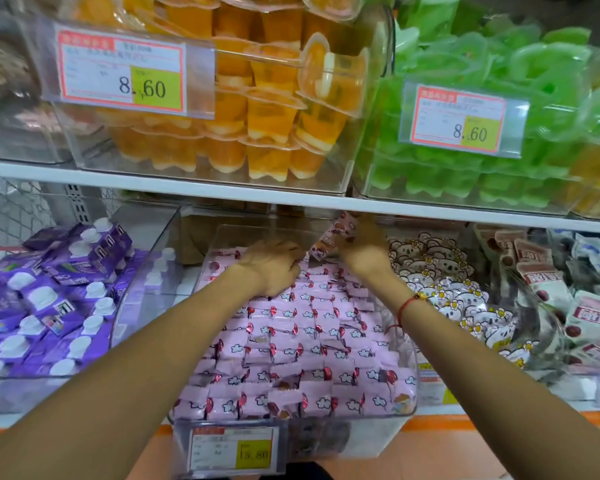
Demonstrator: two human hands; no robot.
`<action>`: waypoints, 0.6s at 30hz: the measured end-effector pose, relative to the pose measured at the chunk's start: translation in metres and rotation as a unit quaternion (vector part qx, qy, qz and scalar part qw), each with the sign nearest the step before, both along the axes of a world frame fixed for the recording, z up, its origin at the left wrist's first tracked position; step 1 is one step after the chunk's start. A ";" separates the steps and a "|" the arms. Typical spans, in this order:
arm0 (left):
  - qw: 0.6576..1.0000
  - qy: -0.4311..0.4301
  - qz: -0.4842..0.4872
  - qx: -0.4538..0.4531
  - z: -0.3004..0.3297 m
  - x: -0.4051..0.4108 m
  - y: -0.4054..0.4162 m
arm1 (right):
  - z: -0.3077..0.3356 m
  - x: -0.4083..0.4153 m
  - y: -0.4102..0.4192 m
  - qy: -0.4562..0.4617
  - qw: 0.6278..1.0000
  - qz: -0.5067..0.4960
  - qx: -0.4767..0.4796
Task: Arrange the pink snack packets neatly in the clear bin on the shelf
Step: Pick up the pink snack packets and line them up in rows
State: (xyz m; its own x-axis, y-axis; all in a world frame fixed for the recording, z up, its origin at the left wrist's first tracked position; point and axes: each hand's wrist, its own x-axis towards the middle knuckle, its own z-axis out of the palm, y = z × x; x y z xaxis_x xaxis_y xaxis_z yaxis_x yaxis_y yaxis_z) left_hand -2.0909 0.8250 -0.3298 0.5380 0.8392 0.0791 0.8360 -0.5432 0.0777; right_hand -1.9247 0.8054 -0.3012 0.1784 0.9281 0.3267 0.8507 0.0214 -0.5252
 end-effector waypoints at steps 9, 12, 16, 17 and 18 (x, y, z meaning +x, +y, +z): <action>0.996 -0.054 0.032 -0.062 0.004 -0.011 0.004 | -0.013 -0.012 0.015 -0.141 0.983 0.104 -0.045; 0.996 -0.056 0.031 -0.061 0.005 -0.011 0.005 | -0.024 -0.019 0.017 -0.197 0.964 0.115 -0.134; 0.995 -0.080 0.013 -0.056 0.006 -0.004 0.004 | -0.013 -0.011 0.016 -0.209 0.946 0.158 -0.189; 0.994 -0.085 0.005 -0.065 0.005 -0.001 0.003 | -0.008 -0.008 0.012 -0.208 0.944 0.168 -0.193; 0.995 -0.078 -0.002 -0.069 0.003 0.002 0.003 | -0.003 -0.004 0.007 -0.208 0.945 0.175 -0.180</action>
State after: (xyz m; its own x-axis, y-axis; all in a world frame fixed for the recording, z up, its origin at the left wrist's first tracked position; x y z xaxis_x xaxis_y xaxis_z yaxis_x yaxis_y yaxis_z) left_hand -2.0894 0.8279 -0.3264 0.5320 0.8455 0.0459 0.8058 -0.5221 0.2794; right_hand -1.9288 0.8124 -0.3047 -0.2342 0.9710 -0.0482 0.9592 0.2227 -0.1739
